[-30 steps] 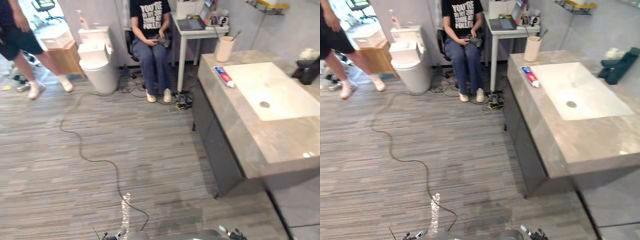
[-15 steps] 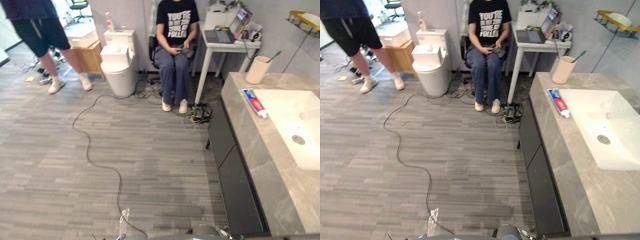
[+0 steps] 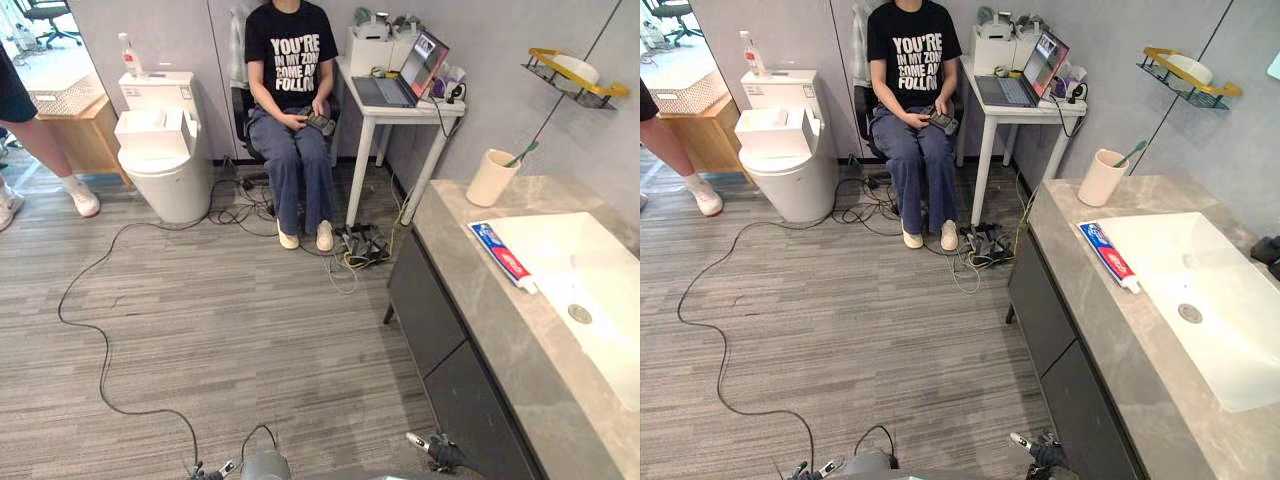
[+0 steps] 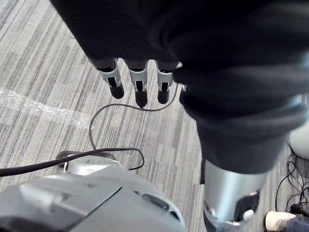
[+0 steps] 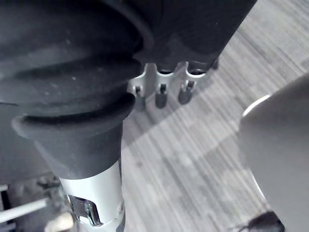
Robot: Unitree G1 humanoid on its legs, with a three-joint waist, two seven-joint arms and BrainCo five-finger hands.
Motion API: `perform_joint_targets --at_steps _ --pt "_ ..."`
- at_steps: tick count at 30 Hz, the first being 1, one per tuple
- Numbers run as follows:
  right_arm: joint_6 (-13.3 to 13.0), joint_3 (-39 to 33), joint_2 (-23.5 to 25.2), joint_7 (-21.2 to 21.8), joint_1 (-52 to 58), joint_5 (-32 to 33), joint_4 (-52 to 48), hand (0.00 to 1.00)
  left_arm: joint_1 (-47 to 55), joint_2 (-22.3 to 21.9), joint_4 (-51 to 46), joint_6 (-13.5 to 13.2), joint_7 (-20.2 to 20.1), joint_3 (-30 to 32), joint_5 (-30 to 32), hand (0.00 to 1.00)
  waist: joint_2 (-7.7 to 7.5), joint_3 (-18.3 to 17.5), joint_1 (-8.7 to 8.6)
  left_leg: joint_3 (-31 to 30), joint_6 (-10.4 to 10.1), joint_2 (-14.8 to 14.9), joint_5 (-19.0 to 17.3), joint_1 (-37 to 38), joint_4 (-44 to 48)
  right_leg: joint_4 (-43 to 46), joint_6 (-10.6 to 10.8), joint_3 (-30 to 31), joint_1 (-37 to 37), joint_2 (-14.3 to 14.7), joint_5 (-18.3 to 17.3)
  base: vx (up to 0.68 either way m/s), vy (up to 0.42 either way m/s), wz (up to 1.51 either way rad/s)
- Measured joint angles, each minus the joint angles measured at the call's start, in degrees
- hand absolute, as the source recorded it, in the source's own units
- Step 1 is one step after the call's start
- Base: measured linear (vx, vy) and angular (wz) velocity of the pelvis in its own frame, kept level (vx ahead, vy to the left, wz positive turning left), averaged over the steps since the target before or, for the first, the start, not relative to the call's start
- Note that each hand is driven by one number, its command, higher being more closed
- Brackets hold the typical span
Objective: Organize washtable
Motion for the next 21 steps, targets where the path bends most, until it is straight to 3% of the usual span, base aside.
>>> perform_joint_targets --at_steps 1,5,6,14,21 --pt "0.04 -0.34 -0.61 -0.05 0.01 -0.01 0.44 0.00 0.15 -0.02 0.38 0.05 -0.01 -0.04 0.01 0.00 0.76 -0.04 -0.01 0.10 -0.05 -0.11 1.84 1.68 -3.85 -0.90 0.01 0.26 -0.10 0.24 1.35 0.00 0.031 -0.24" --pt "0.27 -1.29 -1.57 0.02 -0.18 0.05 1.70 0.00 0.33 0.43 1.56 0.06 -0.02 -0.36 0.02 0.00 1.02 0.05 0.01 -0.14 -0.65 -0.19 4.05 6.87 -12.06 -1.92 0.10 1.23 0.64 1.44 1.79 -0.02 0.005 -0.25" --pt "0.39 1.37 -4.35 0.14 0.18 0.11 6.04 0.00 1.27 3.10 3.57 0.06 -0.66 -4.95 0.01 0.00 -0.91 3.71 -0.30 -3.64 -1.83 -2.25 3.32 7.79 -14.95 -3.51 0.35 2.94 1.51 1.82 -0.83 -0.07 -0.006 -0.07" --pt "0.01 1.34 -4.50 0.05 1.99 0.27 6.01 0.00 1.46 2.75 3.40 -0.01 -0.16 -4.93 -0.26 0.00 -1.50 3.03 -0.21 -5.76 -2.45 -3.04 4.82 5.28 -14.94 -4.66 0.79 1.05 -0.40 1.54 -3.27 -0.06 -0.015 0.12" --pt "-2.14 5.71 -4.99 -0.20 2.30 0.14 6.70 0.00 1.59 2.88 3.41 -2.06 3.09 -5.27 -7.01 0.00 -2.30 2.71 0.14 -7.68 -2.24 -4.14 5.12 2.78 -14.84 -7.52 1.44 -1.16 -0.51 0.59 -2.13 0.09 0.003 0.14"
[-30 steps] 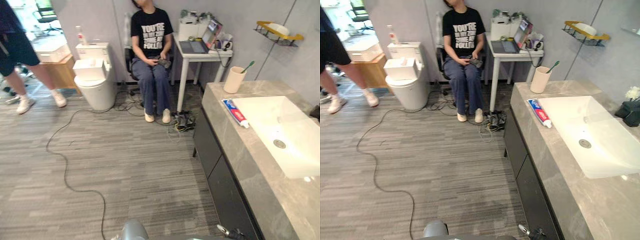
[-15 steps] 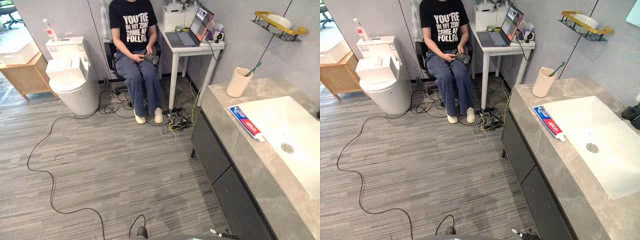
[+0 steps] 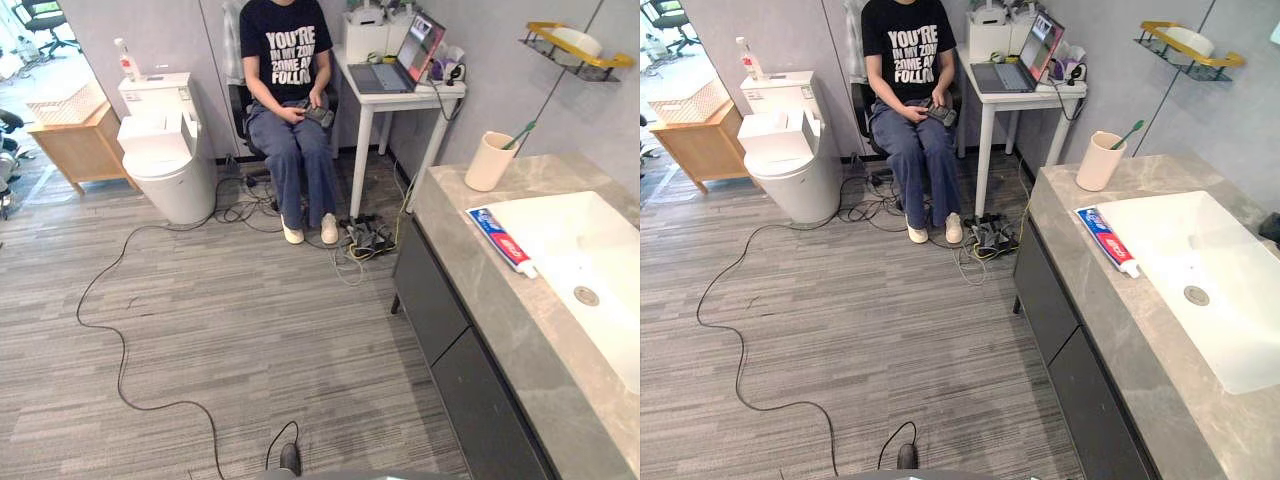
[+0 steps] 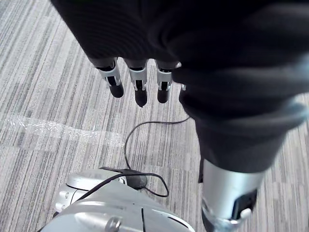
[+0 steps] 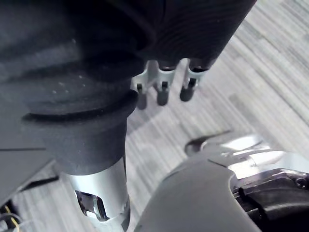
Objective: Organize washtable
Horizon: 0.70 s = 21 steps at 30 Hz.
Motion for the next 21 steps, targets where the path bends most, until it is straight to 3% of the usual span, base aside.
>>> perform_joint_targets --at_steps 1,2,3,7,8,9,10,11,12,13,15,17,19,21 --pt "-0.52 0.76 0.22 -0.03 -0.88 0.00 0.12 0.00 -0.77 0.93 -0.13 -0.68 0.91 -1.28 -2.10 0.00 -0.96 0.49 0.23 0.23 0.16 -0.08 -0.10 -0.79 0.56 -1.04 0.27 -0.52 -0.25 -0.04 1.10 0.20 0.015 -0.05" --pt "-0.94 1.44 0.36 -0.06 -2.53 0.00 0.62 0.00 -1.79 1.44 -0.23 -0.84 1.34 -1.15 -2.57 0.00 -1.43 1.23 0.14 0.61 1.77 0.19 -2.61 -3.52 5.43 -1.13 1.06 -0.53 -0.92 0.03 1.99 0.19 0.017 -0.12" --pt "-1.03 1.54 0.38 -0.06 -2.96 0.00 0.65 0.00 -2.26 1.43 -0.23 -0.89 1.35 -1.08 -2.79 0.00 -1.38 1.63 0.17 0.77 1.86 0.55 -4.27 -4.82 8.34 -1.13 1.20 -0.53 -1.00 0.04 2.36 0.11 0.036 -0.22" --pt "-1.55 0.67 0.25 -0.18 -3.43 0.06 0.32 0.00 -3.63 0.79 -0.55 -0.99 1.33 -0.88 -3.37 0.00 0.20 2.48 0.24 1.24 2.39 1.85 -14.58 -10.54 23.63 -1.18 1.90 -1.27 0.56 -0.30 2.46 0.11 0.084 -0.11" --pt "-1.44 -0.77 0.44 -0.20 -3.11 0.07 -0.02 0.00 -3.61 0.54 -1.28 -1.10 1.26 -0.95 -3.34 0.00 0.40 2.41 0.34 1.56 3.36 1.63 -18.82 -12.70 28.91 -0.40 4.52 -3.12 0.84 -1.43 -0.09 0.09 0.168 0.13" --pt "-1.25 -1.24 0.28 -0.32 -2.03 0.75 -0.24 0.00 -3.65 0.27 -1.19 -1.24 1.25 -1.05 -3.33 0.00 0.70 2.53 0.15 1.56 5.45 0.68 -21.63 -13.35 32.95 3.56 6.27 -4.56 0.67 -3.12 -3.04 0.14 0.235 0.21" --pt "-1.15 -1.58 -0.05 -0.39 -1.46 1.15 -0.27 0.00 -3.65 0.01 -1.12 -1.22 1.25 -1.27 -3.32 0.00 1.55 2.84 -0.10 1.32 5.36 0.94 -23.00 -13.07 33.65 8.31 6.91 -4.74 -0.45 -3.47 -3.77 0.12 0.227 0.19" --pt "-0.98 -2.32 -0.59 -0.16 -0.73 1.64 -0.97 0.00 -3.44 -0.43 -0.99 -1.21 1.22 -2.01 -3.29 0.00 2.49 3.30 0.25 1.30 5.65 0.76 -24.34 -11.69 34.08 19.47 6.79 -5.01 -4.48 -4.71 -3.94 0.16 0.299 0.04" --pt "-1.19 -2.76 -0.81 -0.05 -0.25 2.35 -2.26 0.00 -3.28 -0.23 -1.04 -1.19 1.15 -3.64 -3.16 0.00 3.74 3.69 0.01 1.24 6.69 -0.25 -25.18 -8.71 33.28 36.18 2.69 -3.82 -11.42 -6.90 -1.11 0.28 0.376 0.07" --pt "-1.31 -2.83 0.10 -0.02 0.28 2.33 -4.00 0.00 -3.23 0.55 -1.15 -0.98 1.14 -4.40 -3.08 0.00 3.14 4.53 -0.61 0.77 7.85 -1.58 -25.93 -4.71 31.69 49.21 2.27 -0.66 -17.29 -6.47 -1.34 0.33 0.355 0.11" --pt "-1.18 -2.94 1.39 0.02 0.76 2.36 -5.10 0.00 -3.82 1.83 -1.47 -0.70 1.12 -4.27 -2.39 0.00 1.81 4.85 -1.05 0.14 7.98 -2.27 -26.06 -0.42 29.00 55.57 2.20 -0.49 -21.10 -3.54 -3.38 0.29 0.183 0.27" --pt "-1.31 -3.12 2.85 0.00 2.15 2.38 -7.36 0.00 -4.50 1.82 -3.56 -0.39 0.99 -4.12 -1.19 0.00 1.29 4.86 -1.92 -1.05 7.08 -3.04 -26.53 4.93 23.98 52.94 1.40 -3.01 -24.97 0.55 -4.64 0.35 0.145 0.35" --pt "-1.19 -3.26 3.35 0.00 3.13 3.03 -9.12 0.00 -6.87 0.79 -4.54 -0.25 1.01 -3.39 -0.23 0.00 1.44 4.80 -3.20 1.36 5.35 -3.07 -27.75 9.17 19.90 44.35 0.38 -9.60 -28.70 1.32 -4.88 0.46 0.132 0.17" --pt "-0.84 -4.66 2.97 0.07 3.51 3.41 -9.13 0.00 -8.54 -0.89 -4.76 -0.23 0.98 -3.22 0.23 0.00 2.73 3.97 -3.12 5.13 5.12 -3.16 -27.54 13.12 16.91 35.16 -5.59 -22.02 -29.10 1.88 -2.79 0.72 0.227 -0.30"
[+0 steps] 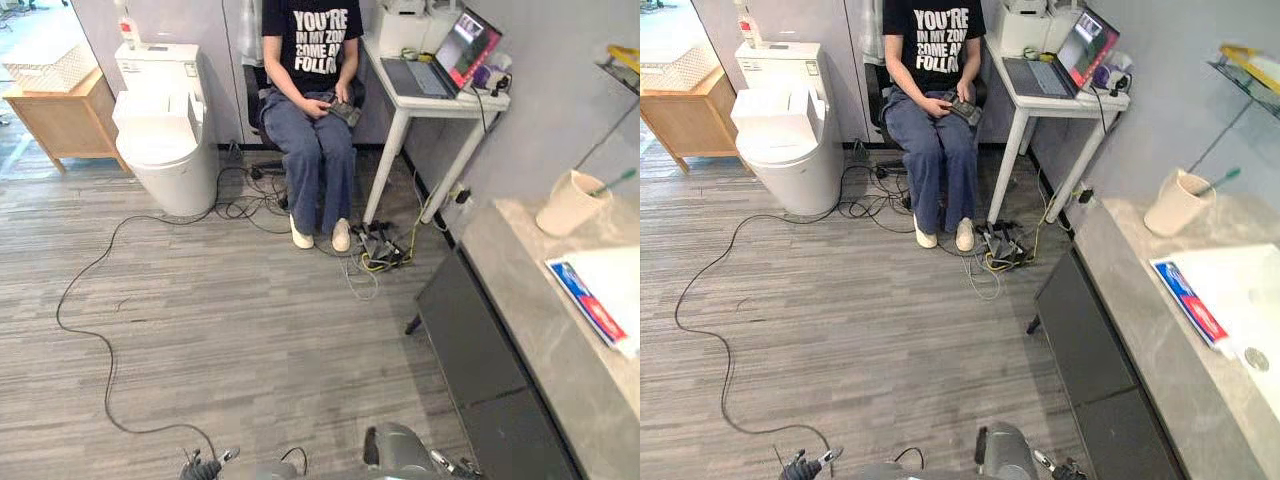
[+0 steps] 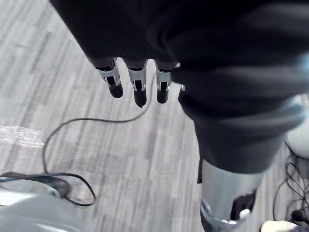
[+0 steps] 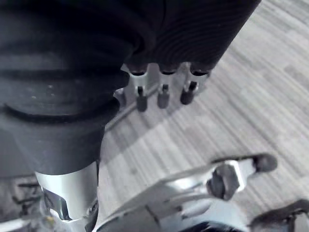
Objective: Organize washtable
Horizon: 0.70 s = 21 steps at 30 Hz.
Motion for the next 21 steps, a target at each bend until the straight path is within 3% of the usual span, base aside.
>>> perform_joint_targets --at_steps 1,2,3,4,6,7,9,11,12,13,14,15,17,18,19,20,21 --pt "0.04 -0.19 0.40 -0.23 0.53 0.00 0.01 0.00 0.00 -0.58 -1.12 0.01 -0.03 0.15 0.01 0.00 -0.52 -0.62 0.06 3.83 -2.27 -0.56 0.98 2.05 0.68 -5.66 -7.24 -9.15 1.90 1.00 1.73 0.88 0.282 -0.73" --pt "0.02 -0.49 1.54 -0.24 1.51 0.00 -0.25 0.00 0.84 -0.94 -1.95 -0.05 -0.02 0.43 0.02 0.00 -1.77 -1.67 -0.12 6.01 -5.54 -1.58 0.92 2.56 6.51 -11.81 -12.85 -11.81 4.81 4.24 2.59 0.77 0.223 -0.73" --pt "0.05 -1.03 1.88 -0.16 1.72 0.03 -0.44 0.00 0.51 -1.35 -1.52 0.12 -0.11 1.47 0.08 0.00 -2.03 -1.99 -0.69 6.81 -6.51 -1.14 0.72 1.40 13.04 -14.60 -16.56 -11.20 6.85 5.54 -0.19 0.76 0.242 -0.91" --pt "0.34 -2.10 0.11 0.07 1.82 0.71 -1.56 0.00 -0.11 -3.15 -2.08 0.35 -0.16 2.62 0.02 0.00 1.30 -1.39 -0.66 7.62 -9.76 5.22 4.25 -5.11 32.53 -15.39 -15.65 -9.01 9.73 8.85 -1.39 0.56 0.216 -0.86" --pt "0.53 -1.79 1.15 -0.87 1.76 1.34 -1.34 0.00 -0.84 -3.84 -3.59 0.13 -0.92 2.71 -0.05 0.00 1.42 -0.68 0.40 7.18 -9.59 12.55 6.33 -14.17 54.74 -15.79 -13.85 -3.22 15.15 10.66 -3.39 0.56 0.231 -1.33" --pt "0.72 -1.20 1.06 -1.05 1.55 1.64 -0.94 0.00 -0.83 -3.91 -3.70 0.14 -0.90 2.80 -0.10 0.00 0.48 -0.81 0.36 6.25 -9.46 14.16 6.25 -15.97 57.20 -16.18 -12.73 -1.40 17.26 10.62 -3.33 0.71 0.272 -1.50" --pt "0.78 2.20 0.07 -1.32 0.61 2.22 -0.70 0.00 0.50 -4.39 -4.20 -0.10 -0.90 2.85 -0.18 0.00 -0.23 -1.13 0.32 2.28 -6.52 18.16 4.59 -21.42 53.29 -20.05 -10.39 8.78 23.89 10.29 -2.24 0.66 0.328 -1.88" --pt "0.56 3.51 -0.51 -1.50 -1.33 2.30 -0.68 0.00 0.50 -4.70 -4.72 -0.28 -0.91 2.96 -0.84 0.00 -0.29 -1.06 1.77 -2.53 -4.80 17.39 3.24 -24.13 44.11 -21.96 -8.08 17.72 25.27 9.67 -0.82 0.36 0.388 -2.37" --pt "0.39 4.35 -1.08 -1.45 -2.93 2.29 -0.57 0.00 0.41 -5.38 -4.68 -0.32 -0.92 2.92 -1.28 0.00 0.39 -1.11 3.42 -8.62 -5.01 15.79 3.25 -24.52 34.45 -22.03 -6.02 24.22 24.86 9.19 -0.25 0.40 0.628 -3.12" --pt "-0.14 5.61 -1.49 -1.40 -3.46 2.09 -0.73 0.00 1.21 -5.63 -4.61 -0.48 -0.93 2.87 -1.31 0.00 1.76 -1.70 4.20 -15.40 -7.18 15.09 5.08 -23.31 23.95 -21.01 -2.34 29.65 23.88 9.34 -1.34 0.38 0.672 -3.10" --pt "-0.42 6.39 -1.79 -1.36 -3.43 2.35 -1.27 0.00 1.46 -5.98 -4.23 -0.64 -0.93 2.85 -1.28 0.00 3.14 -1.74 4.21 -17.51 -8.85 15.87 8.30 -23.25 19.24 -19.90 -0.55 32.00 23.35 9.89 -2.33 0.25 0.613 -2.67" --pt "-0.04 6.58 -1.66 -1.43 -4.36 2.24 -1.97 0.00 1.31 -5.55 -2.08 -0.56 -0.85 3.08 -1.28 0.00 3.79 -1.45 3.34 -15.99 -13.00 15.81 6.32 -21.27 19.70 -16.46 1.51 36.66 21.21 9.58 -3.63 0.17 0.548 -2.11" --pt "-0.26 7.01 0.39 -1.01 -3.85 2.06 -2.89 0.00 0.89 -5.07 -1.89 -0.67 -0.77 3.25 -1.31 0.00 1.84 -2.34 3.33 -7.42 -10.60 16.39 4.56 -19.72 19.80 -15.07 3.70 35.67 17.86 6.90 -1.27 0.10 0.454 -2.01" --pt "-0.07 7.40 0.58 -1.06 -3.99 2.02 -2.77 0.00 0.71 -4.51 -2.14 -0.73 -0.85 2.43 -1.34 0.00 1.01 -2.55 3.93 -2.35 -9.72 17.01 3.70 -18.72 19.74 -15.44 3.93 29.47 16.27 4.73 0.75 0.02 0.372 -1.90" --pt "-0.16 7.41 0.80 -1.09 -3.73 2.01 -2.81 0.00 0.38 -3.83 -1.93 -0.62 -1.01 1.41 -1.34 0.00 0.84 -2.47 3.62 0.99 -9.41 17.16 3.50 -18.04 19.56 -16.39 3.89 18.71 15.96 1.08 1.88 0.01 0.342 -1.88" --pt "-0.15 6.72 0.96 -1.08 -3.66 2.04 -2.85 0.00 0.36 -3.53 -1.92 -0.62 -1.06 1.17 -1.34 0.00 0.85 -2.47 3.33 3.58 -9.36 17.12 3.52 -17.09 18.81 -16.51 3.84 12.26 16.06 -1.53 1.91 0.01 0.276 -1.30" --pt "-0.17 6.49 0.91 -1.08 -3.61 2.04 -2.84 0.00 0.44 -3.25 -1.88 -0.60 -1.09 1.19 -1.34 0.00 0.93 -2.48 3.36 5.14 -9.34 17.14 3.54 -16.33 18.42 -16.78 3.39 9.67 16.27 -2.97 2.19 0.00 0.205 -1.29"
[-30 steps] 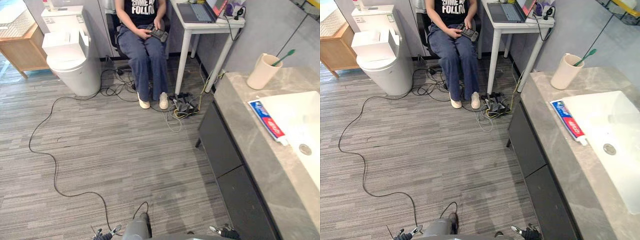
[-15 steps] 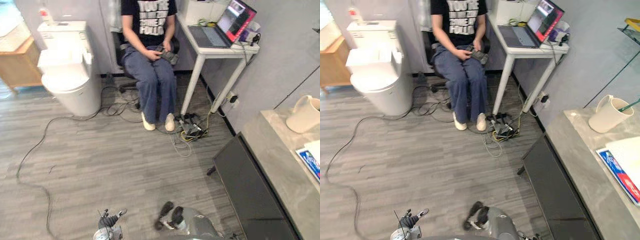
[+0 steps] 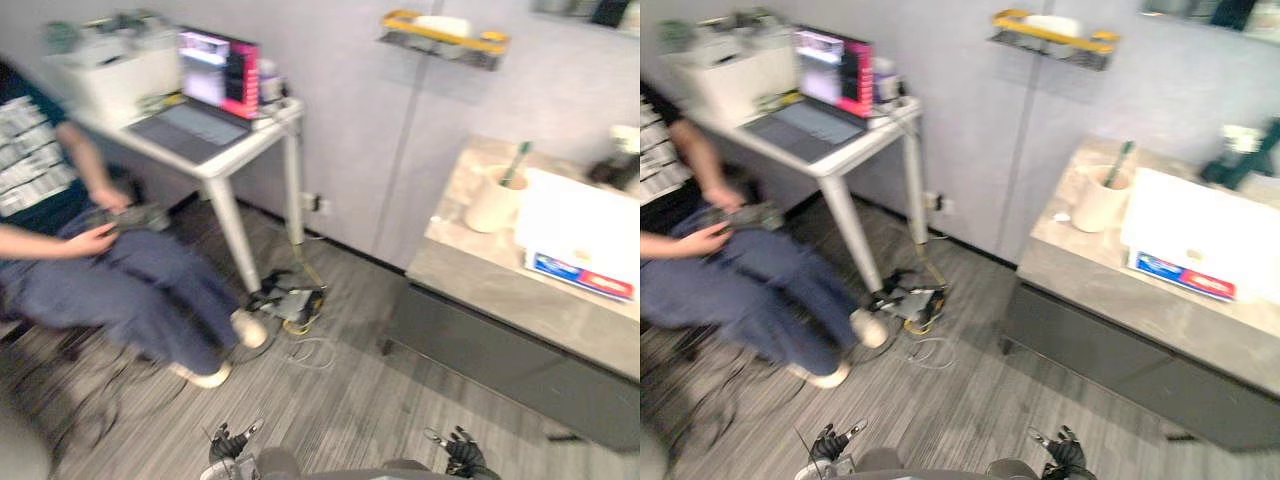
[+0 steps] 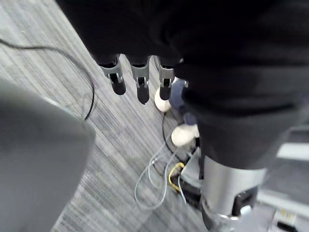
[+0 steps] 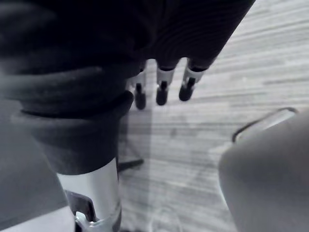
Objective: Organize washtable
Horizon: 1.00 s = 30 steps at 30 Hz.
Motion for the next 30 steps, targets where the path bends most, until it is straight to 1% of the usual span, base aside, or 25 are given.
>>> perform_joint_targets --at_steps 2,3,5,6,7,8,9,10,12,13,14,16,17,18,19,20,21,22,23,24,25,26,27,28,30 --pt "0.00 -0.58 -0.23 0.07 -0.11 -0.02 0.23 0.00 -0.21 2.40 0.98 -0.02 0.00 -0.11 -0.01 0.00 0.32 0.00 -0.18 4.72 0.45 0.44 -0.22 1.93 -1.45 -1.89 -0.90 -1.39 1.28 -3.88 0.91 -0.02 0.109 -1.22" --pt "0.04 -1.06 -0.26 0.08 -0.22 -0.03 0.51 0.00 -0.33 2.95 1.14 -0.03 0.01 -0.17 -0.04 0.00 0.42 0.02 -0.17 5.33 0.80 0.79 -0.41 1.91 -1.41 -2.36 -1.17 -1.39 1.42 -4.71 1.56 -0.02 -0.018 -0.78" --pt "0.07 -2.93 -0.25 0.04 -0.58 0.05 2.04 0.00 -0.55 4.32 1.91 -0.02 0.02 -0.42 -0.60 0.00 0.25 -0.07 0.04 6.64 0.82 1.30 -0.46 2.03 -1.31 -4.11 -1.54 -1.91 2.01 -7.33 6.33 0.00 -0.074 -0.53" --pt "0.13 -4.04 -0.57 0.06 -1.46 0.07 2.96 0.00 -0.38 4.99 2.67 0.02 0.01 -0.68 -1.11 0.00 0.44 0.04 -0.10 7.98 0.66 2.09 -0.40 2.40 -1.26 -5.16 1.76 -1.38 2.05 -7.67 8.88 0.03 -0.173 -0.61" --pt "0.37 -5.24 -1.57 0.02 -1.98 0.12 4.10 0.00 -0.32 4.43 3.64 0.10 0.00 -0.74 -1.29 0.00 1.13 -0.18 -0.07 9.12 -0.68 3.13 0.38 3.47 -2.29 -5.64 2.37 -2.49 2.37 -6.61 8.30 0.05 -0.199 -0.64" --pt "0.51 -5.27 -2.40 0.03 -2.14 0.13 4.53 0.00 -0.07 4.32 3.93 0.08 0.00 -0.81 -1.33 0.00 1.77 -0.16 -0.04 9.91 -1.32 3.45 0.75 4.47 -3.40 -5.86 2.57 -2.42 2.43 -6.04 8.15 0.11 -0.249 -0.63" --pt "0.63 -5.29 -4.38 0.01 -2.16 0.08 5.08 0.00 0.41 2.85 4.65 0.10 -0.04 -1.25 -1.69 0.00 3.53 -0.30 -0.33 11.19 -2.47 3.91 1.55 6.28 -5.64 -6.58 3.10 -2.13 2.69 -4.88 7.78 0.12 -0.184 -0.47" --pt "0.67 -5.28 -5.61 0.01 -2.10 0.02 5.59 0.00 0.66 1.83 4.65 0.06 -0.15 -1.38 -2.08 0.00 3.93 -0.33 -0.38 11.90 -3.03 3.91 2.33 7.41 -6.84 -6.57 4.00 -1.97 2.82 -4.55 6.96 0.16 -0.206 -0.41" --pt "1.19 -5.26 -7.04 0.02 -1.59 -0.01 7.95 0.00 0.97 0.69 4.65 0.05 -0.18 -1.67 -2.25 0.00 4.42 -0.66 -0.58 12.02 -4.38 4.73 3.59 8.92 -7.56 -6.42 4.18 -1.44 3.51 -3.32 4.44 0.15 -0.180 -0.27" --pt "1.18 -5.07 -7.13 0.02 -1.14 0.02 8.53 0.00 1.21 0.67 4.60 0.03 -0.18 -1.65 -2.70 0.00 4.31 -0.66 -0.56 11.36 -4.41 6.55 4.39 8.63 -4.85 -6.52 3.68 -1.02 4.15 -1.75 3.22 0.14 -0.241 -0.38" --pt "1.17 -4.95 -7.30 -0.01 -1.12 0.02 9.28 0.00 1.48 0.92 4.54 0.02 -0.17 -1.63 -3.36 0.00 4.26 -0.57 -0.57 10.19 -2.85 9.01 5.70 7.19 0.35 -7.18 2.97 -0.81 5.23 0.20 2.79 0.15 -0.315 -0.42" --pt "1.09 -4.43 -6.92 0.02 -1.08 0.02 9.99 0.00 1.80 1.71 4.38 0.02 -0.20 -1.64 -3.38 0.00 3.36 -0.14 -0.80 7.61 3.45 11.89 9.58 3.35 9.57 -9.01 2.13 -0.70 7.57 1.77 2.30 0.11 -0.266 -0.31" --pt "1.04 -3.84 -6.28 -0.03 -0.95 0.02 10.42 0.00 1.71 2.12 3.64 -0.22 -0.33 -1.58 -4.96 0.00 1.70 0.81 -0.45 3.36 7.75 12.91 11.25 -0.99 17.71 -10.93 1.34 -0.14 9.86 2.64 1.80 0.09 -0.166 -0.23" --pt "1.07 -3.81 -6.63 -0.10 -1.02 0.04 10.56 0.00 1.64 2.07 3.37 -0.23 -0.40 -1.95 -5.16 0.00 1.74 0.89 -0.36 0.96 6.16 11.86 10.12 -2.49 19.20 -11.33 1.24 0.29 10.28 2.87 1.75 0.12 -0.108 -0.25" --pt "1.02 -3.83 -7.31 -0.22 -1.15 0.09 11.37 0.00 1.61 2.03 3.17 -0.65 -0.53 -2.89 -5.77 0.00 1.74 1.04 -0.47 -3.00 2.35 7.84 7.29 -5.15 19.53 -11.78 1.05 0.86 10.77 2.60 1.64 0.07 -0.004 -0.19" --pt "1.06 -3.82 -7.53 -0.21 -1.34 0.10 11.57 0.00 1.55 2.06 3.07 -0.83 -0.53 -3.29 -6.05 0.00 1.66 1.22 -0.46 -4.00 1.45 5.99 5.97 -6.20 18.79 -11.97 1.05 1.03 11.10 2.30 1.64 0.10 0.061 -0.23" --pt "1.07 -3.85 -7.58 -0.21 -2.22 0.10 11.70 0.00 1.53 2.10 2.32 -1.12 -0.54 -4.08 -6.62 0.00 1.47 1.97 -0.27 -3.67 1.06 1.66 4.35 -7.57 14.45 -12.12 1.07 1.67 12.08 1.53 1.64 0.07 0.082 -0.19" --pt "1.06 -3.87 -7.52 -0.19 -2.53 0.09 11.70 0.00 1.57 2.10 2.14 -1.21 -0.55 -4.21 -6.64 0.00 1.45 2.25 -0.27 -3.21 1.39 -0.03 4.16 -7.70 11.27 -12.08 1.09 1.92 12.38 1.25 1.62 0.10 0.155 -0.23" --pt "1.06 -3.87 -7.20 -0.11 -2.65 0.09 11.60 0.00 1.67 2.29 2.14 -1.31 -0.58 -4.57 -6.63 0.00 1.48 2.41 -0.19 -2.28 2.55 -1.56 3.54 -7.32 6.98 -11.97 1.74 2.29 12.49 0.85 1.30 0.09 0.162 -0.12" --pt "1.02 -3.83 -6.74 -0.10 -2.68 0.10 10.85 0.00 1.63 2.07 2.14 -1.28 -0.67 -4.68 -6.61 0.00 2.27 2.37 -0.24 -2.29 2.88 -2.91 2.08 -5.55 3.08 -11.84 2.74 2.24 12.10 0.23 1.16 0.11 0.168 0.16" --pt "1.09 -3.39 -5.07 0.06 -2.83 0.10 9.55 0.00 0.34 2.20 1.58 -1.38 -0.70 -5.16 -6.60 0.00 0.05 2.70 -0.09 -2.42 4.26 -5.35 2.19 -5.10 0.11 -12.15 3.22 1.56 11.43 -0.91 1.03 0.10 0.125 0.30" --pt "1.07 -2.69 -5.07 0.03 -2.75 0.11 8.97 0.00 0.09 2.17 1.40 -1.38 -0.69 -5.11 -6.61 0.00 0.17 3.51 0.05 -2.49 4.30 -5.65 2.17 -5.35 0.42 -12.33 3.14 1.29 11.49 -1.21 1.10 0.07 0.133 0.32" --pt "1.01 -2.06 -4.94 -0.11 -2.67 0.13 8.45 0.00 0.01 2.12 1.29 -1.22 -0.77 -4.08 -6.86 0.00 0.17 4.22 0.73 -2.53 4.32 -5.97 2.15 -5.52 1.77 -12.89 3.19 1.05 12.18 -1.57 1.53 0.05 0.153 0.12" --pt "1.00 -2.05 -4.88 -0.28 -2.35 0.16 7.85 0.00 0.05 1.43 1.22 -1.20 -0.73 -3.36 -6.92 0.00 -0.12 4.04 1.29 -2.52 4.38 -6.04 2.12 -5.16 2.54 -13.32 3.10 0.88 12.98 -1.75 2.05 0.04 0.173 0.06" --pt "0.97 -2.06 -4.59 -0.33 -2.53 0.16 6.82 0.00 0.38 1.40 1.19 -1.23 -0.82 -2.93 -7.02 0.00 0.05 3.86 1.42 -1.98 5.15 -6.01 1.63 -4.48 2.97 -13.11 3.10 1.33 13.32 -1.85 2.07 0.04 0.125 -0.12"
